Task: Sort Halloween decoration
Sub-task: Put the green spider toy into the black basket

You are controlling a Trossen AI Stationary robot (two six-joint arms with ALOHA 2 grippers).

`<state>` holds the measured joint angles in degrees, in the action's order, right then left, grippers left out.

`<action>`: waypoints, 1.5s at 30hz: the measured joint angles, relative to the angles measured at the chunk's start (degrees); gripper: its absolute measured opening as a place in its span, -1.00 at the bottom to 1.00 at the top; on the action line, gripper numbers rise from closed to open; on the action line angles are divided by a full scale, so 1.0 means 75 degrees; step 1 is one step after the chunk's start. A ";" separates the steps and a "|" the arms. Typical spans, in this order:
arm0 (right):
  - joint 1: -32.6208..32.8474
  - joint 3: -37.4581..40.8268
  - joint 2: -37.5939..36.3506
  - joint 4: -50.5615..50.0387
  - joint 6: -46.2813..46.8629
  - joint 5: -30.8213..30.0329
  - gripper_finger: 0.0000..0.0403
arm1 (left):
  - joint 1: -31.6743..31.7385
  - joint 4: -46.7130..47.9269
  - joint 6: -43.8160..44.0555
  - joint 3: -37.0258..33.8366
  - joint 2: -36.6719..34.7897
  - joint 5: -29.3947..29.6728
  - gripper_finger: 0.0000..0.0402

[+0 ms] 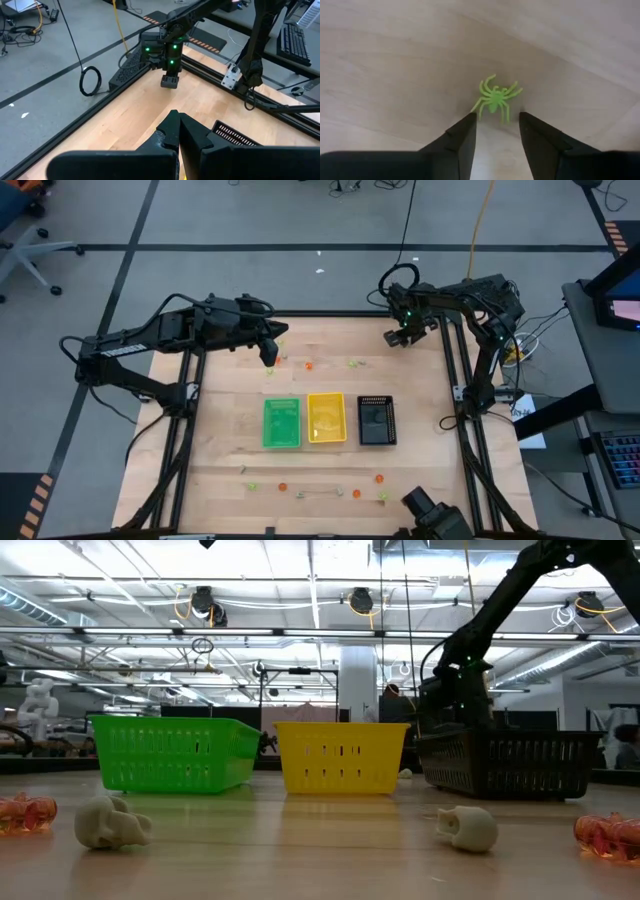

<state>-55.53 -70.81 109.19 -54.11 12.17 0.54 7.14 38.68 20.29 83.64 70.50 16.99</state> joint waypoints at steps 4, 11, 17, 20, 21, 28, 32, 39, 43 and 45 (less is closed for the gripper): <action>0.0012 0.0003 0.0000 0.0132 -0.0048 0.0111 -0.36 | 0.0002 0.0000 -0.0003 0.0000 0.0000 -0.0002 -0.96; 0.0012 0.0006 0.0000 0.0307 -0.0040 0.0140 -0.46 | 0.0000 0.0000 0.0000 0.0000 0.0000 -0.0003 -0.96; 0.0012 0.0006 0.0000 0.0425 -0.0114 0.0143 -0.63 | 0.0001 0.0000 0.0000 0.0000 0.0000 -0.0003 -0.96; 0.0013 0.0003 -0.0003 0.0468 -0.0114 0.0137 -0.77 | 0.0003 -0.0003 0.0000 0.0000 0.0000 -0.0003 -0.96; 0.0012 0.0003 -0.0003 0.0479 -0.0108 0.0137 -0.82 | 0.0003 -0.0003 0.0000 0.0000 0.0000 -0.0003 -0.96; 0.0012 0.0000 -0.0003 0.0577 0.0057 0.0134 -0.99 | 0.0003 -0.0003 0.0003 0.0000 0.0000 -0.0006 -0.96; 0.0015 0.0000 -0.0003 0.0626 0.0076 0.0149 -1.00 | 0.0003 -0.0003 0.0006 0.0000 0.0000 -0.0006 -0.96; 0.0023 0.0006 -0.0411 0.0548 -0.0355 0.0596 -1.00 | 0.0000 -0.0003 0.0023 0.0000 0.0000 -0.0006 -0.96; 0.0023 0.0006 -0.1024 0.0440 -0.0449 0.1104 -1.00 | 0.0000 -0.0003 0.0021 -0.0001 0.0000 -0.0009 -0.96; 0.0027 0.0006 -0.1418 0.0434 -0.0434 0.1306 -1.00 | 0.0002 -0.0003 0.0017 0.0000 0.0000 -0.0007 -0.96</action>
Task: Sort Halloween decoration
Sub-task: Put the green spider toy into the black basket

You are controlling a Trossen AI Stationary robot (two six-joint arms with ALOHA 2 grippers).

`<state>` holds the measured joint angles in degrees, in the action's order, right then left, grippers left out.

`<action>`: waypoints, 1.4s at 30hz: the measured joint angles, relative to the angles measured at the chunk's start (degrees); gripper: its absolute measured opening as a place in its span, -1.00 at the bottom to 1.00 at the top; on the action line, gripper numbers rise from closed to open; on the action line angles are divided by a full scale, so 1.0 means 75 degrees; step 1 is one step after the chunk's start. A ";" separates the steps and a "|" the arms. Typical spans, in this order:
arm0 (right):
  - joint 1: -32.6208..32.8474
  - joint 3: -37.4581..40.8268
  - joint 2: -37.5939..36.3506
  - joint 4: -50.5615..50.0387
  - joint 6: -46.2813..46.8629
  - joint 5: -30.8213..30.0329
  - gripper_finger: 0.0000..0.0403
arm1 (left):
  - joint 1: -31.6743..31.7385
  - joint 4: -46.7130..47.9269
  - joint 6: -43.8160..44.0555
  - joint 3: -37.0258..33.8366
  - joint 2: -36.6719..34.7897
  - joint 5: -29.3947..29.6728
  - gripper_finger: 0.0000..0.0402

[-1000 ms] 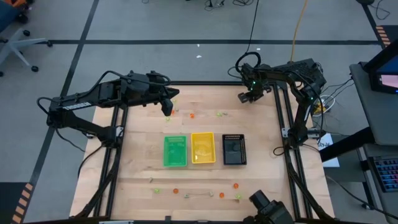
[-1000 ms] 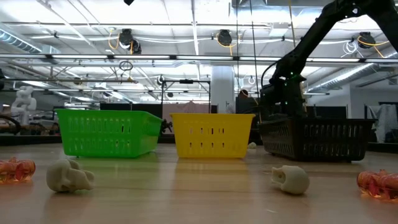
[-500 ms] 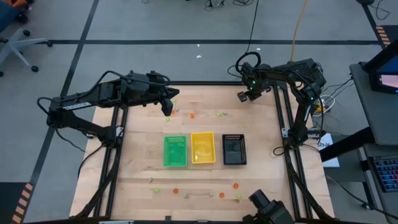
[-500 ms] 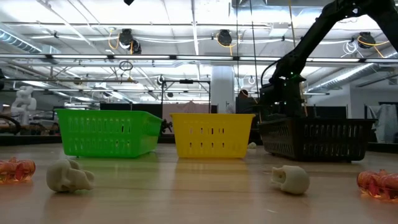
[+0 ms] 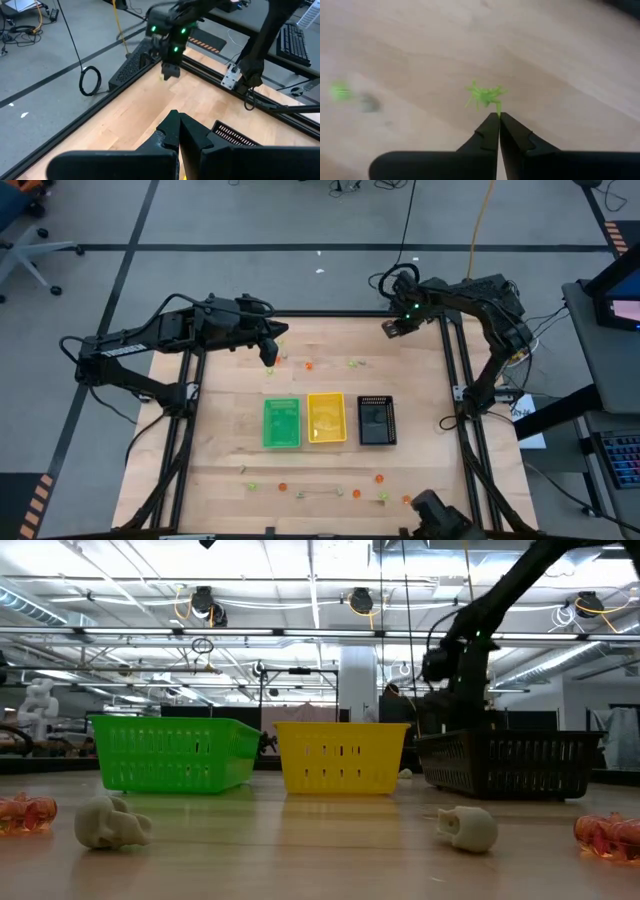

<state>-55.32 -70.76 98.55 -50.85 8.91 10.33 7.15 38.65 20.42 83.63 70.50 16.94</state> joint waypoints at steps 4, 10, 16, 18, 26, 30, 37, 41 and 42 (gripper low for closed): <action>0.0119 0.0000 -0.0774 -0.0048 -0.0064 0.0367 -1.00 | -0.0002 0.0000 -0.0022 -0.0001 0.0000 -0.0002 -0.96; 0.0504 0.0000 -0.1845 -0.0004 -0.0187 0.0722 -1.00 | 0.0000 0.0000 -0.0037 -0.0002 0.0000 -0.0002 -0.96; 0.1084 0.0000 -0.2775 0.0094 -0.0288 0.0877 -1.00 | 0.0000 -0.0003 -0.0032 -0.0002 0.0000 -0.0002 -0.96; 0.1313 0.0000 -0.3129 0.0170 -0.0335 0.0894 -1.00 | 0.0000 -0.0005 -0.0024 -0.0002 -0.0001 -0.0002 -0.96; 0.2201 0.0000 -0.4336 0.0405 -0.0654 0.1384 -1.00 | 0.0000 -0.0032 -0.0012 -0.0002 0.0000 -0.0167 -0.96; 0.2680 -0.0003 -0.4805 0.0429 -0.0941 0.2090 -1.00 | -0.0002 -0.0048 0.0021 -0.0002 0.0000 -0.0404 -0.96; 0.3486 -0.0003 -0.5351 0.1006 -0.0673 0.2839 -1.00 | -0.0005 -0.0091 0.0021 -0.0002 0.0000 -0.0509 -0.96; 0.3946 -0.0006 -0.5698 0.1602 -0.0179 0.2796 -1.00 | -0.0005 -0.0128 -0.0044 -0.0002 0.0000 -0.0696 -0.96; 0.4053 -0.0009 -0.5783 0.1672 -0.0126 0.2696 -1.00 | -0.0005 -0.0133 -0.0131 -0.0002 0.0000 -0.0775 -0.96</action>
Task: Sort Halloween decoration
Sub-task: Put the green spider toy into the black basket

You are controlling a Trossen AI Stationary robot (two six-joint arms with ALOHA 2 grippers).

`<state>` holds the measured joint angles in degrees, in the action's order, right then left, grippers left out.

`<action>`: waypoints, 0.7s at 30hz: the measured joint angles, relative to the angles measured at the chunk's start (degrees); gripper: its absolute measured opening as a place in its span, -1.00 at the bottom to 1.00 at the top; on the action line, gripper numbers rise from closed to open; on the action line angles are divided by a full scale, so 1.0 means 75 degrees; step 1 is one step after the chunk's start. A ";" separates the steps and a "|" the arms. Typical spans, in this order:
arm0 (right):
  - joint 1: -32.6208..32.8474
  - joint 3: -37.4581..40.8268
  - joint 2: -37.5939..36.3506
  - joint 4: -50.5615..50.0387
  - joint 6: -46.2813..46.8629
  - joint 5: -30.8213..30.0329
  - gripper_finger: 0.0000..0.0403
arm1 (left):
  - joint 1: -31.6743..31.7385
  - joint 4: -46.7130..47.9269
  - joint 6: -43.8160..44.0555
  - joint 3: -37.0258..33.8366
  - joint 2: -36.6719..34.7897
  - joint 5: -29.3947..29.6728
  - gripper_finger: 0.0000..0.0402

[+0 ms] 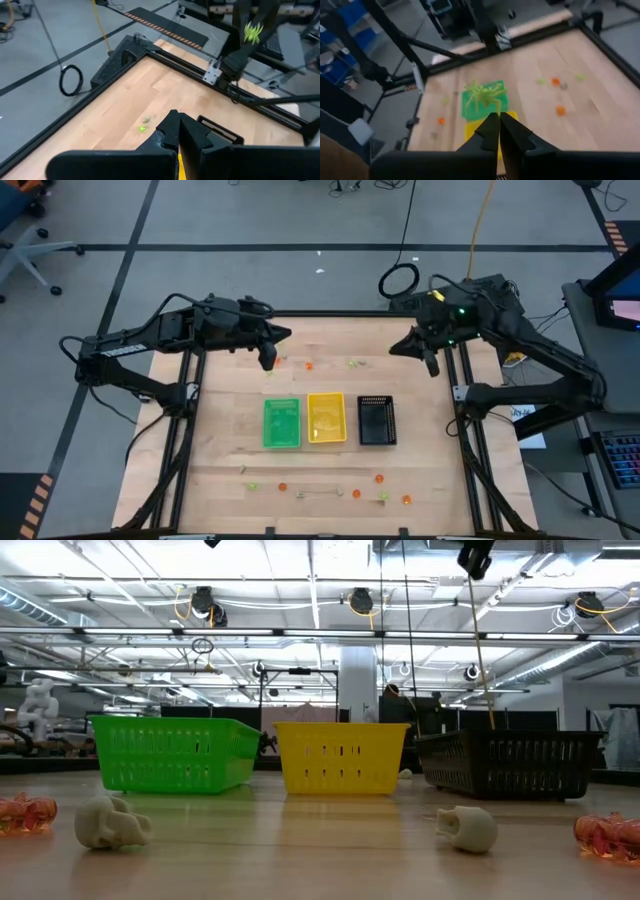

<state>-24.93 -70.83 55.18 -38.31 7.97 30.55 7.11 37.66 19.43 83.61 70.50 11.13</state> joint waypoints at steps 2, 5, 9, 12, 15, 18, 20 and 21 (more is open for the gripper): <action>0.0183 0.0000 -0.0159 0.0103 0.0034 -0.0230 -1.00 | 0.0000 -0.0047 -0.0064 0.0000 0.0000 -0.0125 -0.96; 0.0291 0.0008 -0.0336 0.0119 -0.0010 -0.0294 -1.00 | 0.0000 -0.0283 -0.0047 0.0000 0.0000 -0.0300 -0.96; 0.0291 0.0560 -0.0665 0.0629 0.0227 -0.0243 -1.00 | 0.0000 -0.0577 -0.0097 0.0000 0.0000 -0.0314 -0.96; 0.0297 0.1337 -0.1020 0.1395 0.0790 -0.0078 -1.00 | 0.0000 -0.0775 -0.0096 0.0000 0.0000 -0.0311 -0.96; 0.0320 0.2141 -0.1393 0.2552 0.1350 -0.0044 -1.00 | 0.0000 -0.0972 -0.0096 0.0000 0.0000 -0.0292 -0.96; 0.0355 0.2820 -0.1648 0.3639 0.1742 -0.0038 -1.00 | 0.0000 -0.1012 -0.0098 0.0000 0.0000 -0.0284 -0.96; 0.0355 0.3095 -0.1748 0.4179 0.1866 -0.0034 -1.00 | 0.0000 -0.1012 -0.0095 0.0000 0.0000 -0.0282 -0.96; 0.0356 0.3169 -0.1781 0.4333 0.1926 -0.0033 -1.00 | 0.0000 -0.1012 -0.0092 0.0000 0.0000 -0.0282 -0.96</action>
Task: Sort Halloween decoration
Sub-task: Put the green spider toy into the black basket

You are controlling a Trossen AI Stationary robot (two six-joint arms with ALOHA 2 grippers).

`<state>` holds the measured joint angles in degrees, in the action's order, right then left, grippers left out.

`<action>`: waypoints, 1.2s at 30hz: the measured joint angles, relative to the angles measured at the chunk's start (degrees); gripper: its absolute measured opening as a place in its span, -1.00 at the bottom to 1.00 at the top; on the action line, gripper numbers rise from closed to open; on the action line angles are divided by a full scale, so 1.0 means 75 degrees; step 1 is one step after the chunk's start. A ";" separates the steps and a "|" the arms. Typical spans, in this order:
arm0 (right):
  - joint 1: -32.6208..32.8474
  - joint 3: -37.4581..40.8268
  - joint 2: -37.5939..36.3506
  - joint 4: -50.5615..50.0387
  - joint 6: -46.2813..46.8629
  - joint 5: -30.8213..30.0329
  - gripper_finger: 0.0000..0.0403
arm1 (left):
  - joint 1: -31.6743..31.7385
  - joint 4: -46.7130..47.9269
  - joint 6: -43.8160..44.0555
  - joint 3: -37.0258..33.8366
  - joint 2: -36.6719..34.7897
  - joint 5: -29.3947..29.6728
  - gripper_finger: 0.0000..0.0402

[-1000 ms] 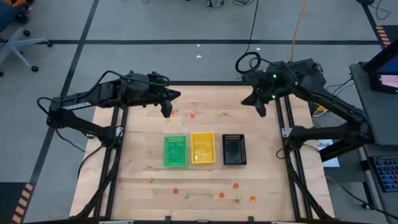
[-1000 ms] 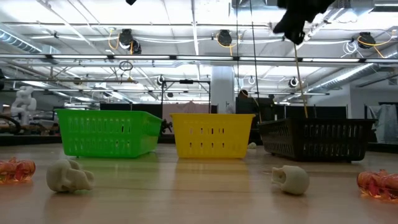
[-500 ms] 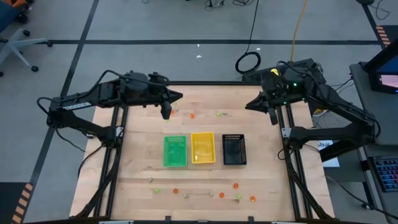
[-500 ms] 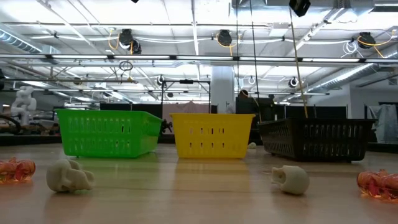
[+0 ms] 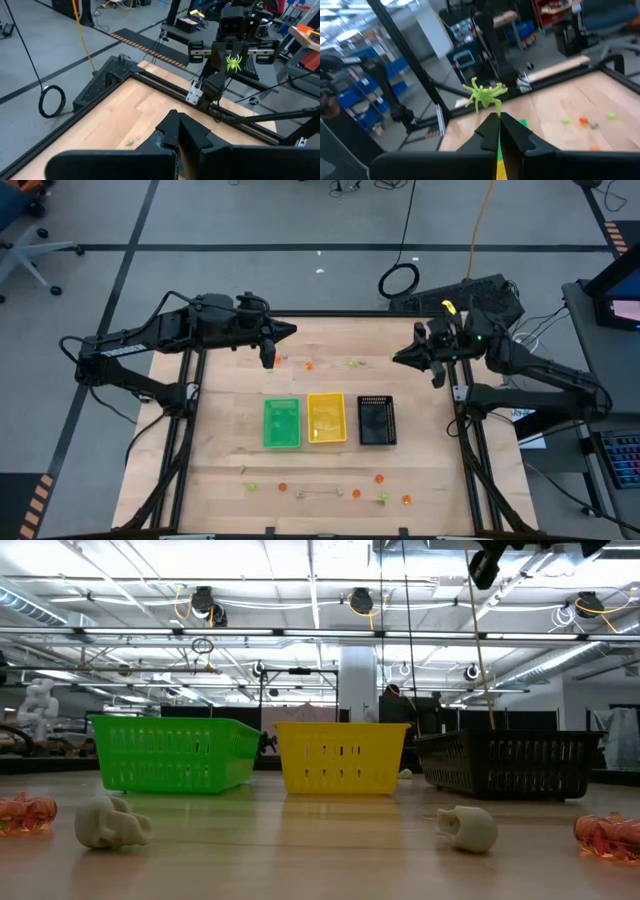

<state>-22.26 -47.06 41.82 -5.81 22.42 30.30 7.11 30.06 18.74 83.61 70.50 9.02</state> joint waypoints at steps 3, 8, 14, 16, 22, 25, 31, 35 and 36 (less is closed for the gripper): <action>0.0000 0.0043 -0.0014 0.0126 0.0091 0.0000 -1.00 | 0.0000 0.0000 0.0003 0.0000 0.0000 0.0003 -0.96; 0.0000 0.0045 -0.0014 0.0156 0.0082 0.0192 -1.00 | 0.0000 0.0003 0.0006 0.0000 0.0000 0.0014 -0.96; 0.0000 0.0045 -0.0014 0.0163 0.0008 0.0391 -1.00 | 0.0000 0.0006 0.0052 0.0000 0.0000 0.0026 -0.96; 0.0000 0.0045 -0.0014 0.0161 -0.0223 0.0391 -1.00 | 0.0000 0.0006 0.0052 0.0000 -0.0003 0.0026 -0.96; 0.0000 0.0045 -0.0014 0.0164 -0.1598 0.0388 -1.00 | 0.0000 0.0007 0.0052 0.0000 0.0000 0.0029 -0.96; 0.0000 0.0045 -0.0014 0.0164 -0.2519 0.0385 -1.00 | 0.0000 0.0006 0.0052 0.0000 0.0000 0.0029 -0.96; 0.0000 0.0045 -0.0011 0.0166 -0.3795 0.0379 -1.00 | -0.0001 0.0006 0.0052 0.0000 0.0000 0.0030 -0.96; 0.0000 0.0045 -0.0011 0.0165 -0.4625 0.0376 -1.00 | 0.0000 0.0003 0.0051 0.0000 0.0000 0.0030 -0.96; 0.0000 0.0045 -0.0011 0.0164 -0.4855 0.0377 -1.00 | 0.0000 0.0003 0.0050 0.0000 0.0000 0.0031 -0.96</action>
<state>-22.26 -46.72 41.74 -4.58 -13.99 33.13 7.11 30.09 19.11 83.61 70.50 9.25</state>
